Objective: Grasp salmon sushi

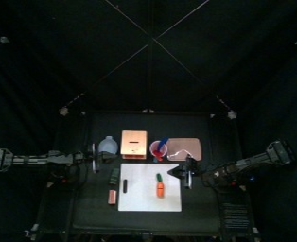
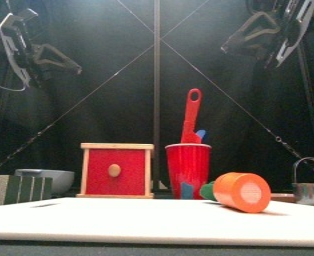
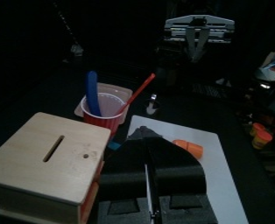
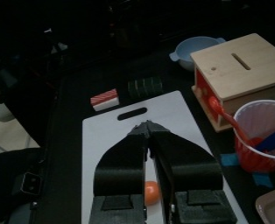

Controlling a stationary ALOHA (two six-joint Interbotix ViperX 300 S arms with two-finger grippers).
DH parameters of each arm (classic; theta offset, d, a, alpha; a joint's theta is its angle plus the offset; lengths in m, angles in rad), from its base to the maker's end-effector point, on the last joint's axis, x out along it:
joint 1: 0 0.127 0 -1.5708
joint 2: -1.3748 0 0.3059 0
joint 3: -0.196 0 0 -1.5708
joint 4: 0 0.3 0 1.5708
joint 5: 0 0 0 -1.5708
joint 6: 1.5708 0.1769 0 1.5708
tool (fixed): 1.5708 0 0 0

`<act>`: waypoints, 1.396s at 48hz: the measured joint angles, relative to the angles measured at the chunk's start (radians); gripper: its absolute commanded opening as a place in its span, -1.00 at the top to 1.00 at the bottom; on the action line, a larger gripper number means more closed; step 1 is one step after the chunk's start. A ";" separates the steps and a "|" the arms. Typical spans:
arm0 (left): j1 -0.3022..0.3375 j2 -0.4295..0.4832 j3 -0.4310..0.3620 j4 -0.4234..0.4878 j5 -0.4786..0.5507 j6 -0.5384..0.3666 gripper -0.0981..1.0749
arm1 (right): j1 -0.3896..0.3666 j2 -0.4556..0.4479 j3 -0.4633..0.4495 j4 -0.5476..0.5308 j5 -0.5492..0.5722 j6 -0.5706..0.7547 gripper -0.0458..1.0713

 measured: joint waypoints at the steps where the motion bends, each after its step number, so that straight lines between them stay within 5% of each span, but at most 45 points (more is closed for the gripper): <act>1: 0.000 0.000 0.000 0.000 0.000 0.002 0.81 | 0.000 0.000 0.000 0.000 0.000 0.002 0.18; 67: 0.000 0.008 0.029 -0.002 -0.008 -0.003 0.81 | -0.002 0.021 0.002 0.008 0.000 0.000 0.18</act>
